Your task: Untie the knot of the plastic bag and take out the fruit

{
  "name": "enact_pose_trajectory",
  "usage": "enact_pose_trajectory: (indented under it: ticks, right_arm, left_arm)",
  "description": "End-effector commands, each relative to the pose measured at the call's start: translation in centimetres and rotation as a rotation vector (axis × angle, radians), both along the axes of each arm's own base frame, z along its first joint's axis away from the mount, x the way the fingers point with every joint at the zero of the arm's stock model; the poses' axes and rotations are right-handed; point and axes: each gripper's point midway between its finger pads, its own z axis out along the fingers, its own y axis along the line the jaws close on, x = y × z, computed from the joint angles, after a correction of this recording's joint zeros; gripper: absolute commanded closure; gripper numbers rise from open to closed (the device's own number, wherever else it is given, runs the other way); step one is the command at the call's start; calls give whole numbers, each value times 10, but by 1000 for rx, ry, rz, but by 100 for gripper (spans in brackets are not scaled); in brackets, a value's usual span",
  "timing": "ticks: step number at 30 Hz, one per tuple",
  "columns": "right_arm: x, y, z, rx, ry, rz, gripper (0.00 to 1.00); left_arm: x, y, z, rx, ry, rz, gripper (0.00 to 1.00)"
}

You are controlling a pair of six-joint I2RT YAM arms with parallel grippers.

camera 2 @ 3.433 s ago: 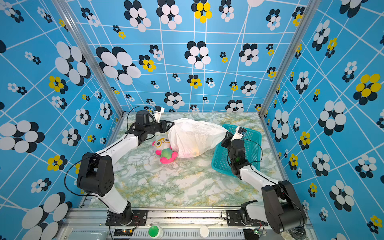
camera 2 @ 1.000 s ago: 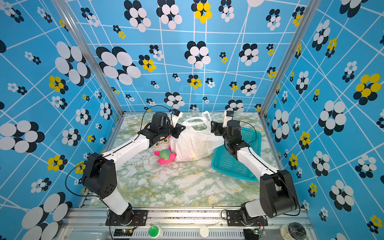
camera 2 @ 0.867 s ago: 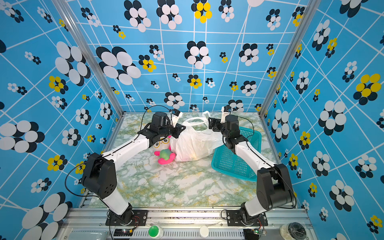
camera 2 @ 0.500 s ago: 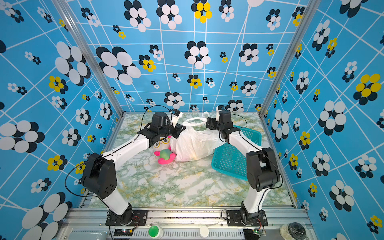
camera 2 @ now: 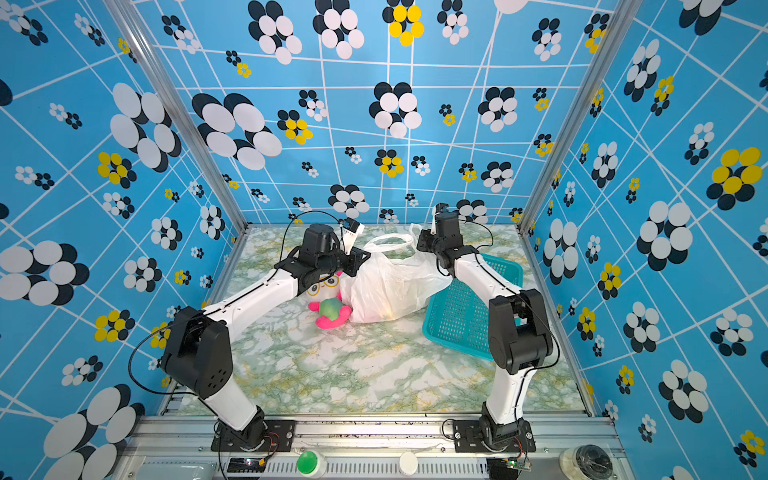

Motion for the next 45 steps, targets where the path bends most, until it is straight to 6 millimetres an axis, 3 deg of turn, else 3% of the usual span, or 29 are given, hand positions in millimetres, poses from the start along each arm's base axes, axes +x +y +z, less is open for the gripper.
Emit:
enact_pose_trajectory:
  ticks: [1,7,13,17,20,23,31,33,36,38,40,42,45]
  right_arm:
    - [2,-5,46,37,-88,-53,100]
    - [14,7,105,147,-207,-31,100]
    - [33,16,166,247,-346,-24,100]
    - [39,20,194,280,-411,-5,100]
    - [34,22,203,290,-435,13,100]
    - [20,19,197,314,-449,22,100]
    - [-30,7,103,364,-392,13,100]
    - [-40,-1,79,360,-360,-28,100]
    - [-51,-13,57,359,-334,-80,100]
    - [-57,-11,55,353,-328,-61,100]
    - [-63,-9,54,335,-316,-35,93]
    - [-71,-10,54,307,-302,-25,79]
    - [-81,-8,58,269,-294,13,48]
  left_arm:
    - [26,13,25,-80,-15,70,100]
    - [69,21,56,-164,-21,75,100]
    - [110,20,107,-205,-71,39,100]
    - [116,13,138,-234,-119,-10,100]
    - [114,10,144,-247,-123,-36,100]
    - [103,3,132,-254,-113,-71,100]
    - [37,-13,41,-184,-77,-91,100]
    - [28,-16,23,-167,-59,-83,91]
    - [19,-25,27,-142,-36,-96,85]
    - [9,-31,30,-126,-63,-111,74]
    - [-2,-35,27,-106,-75,-115,51]
    - [-14,-40,25,-92,-71,-132,33]
    - [-29,-42,33,-81,-98,-147,16]
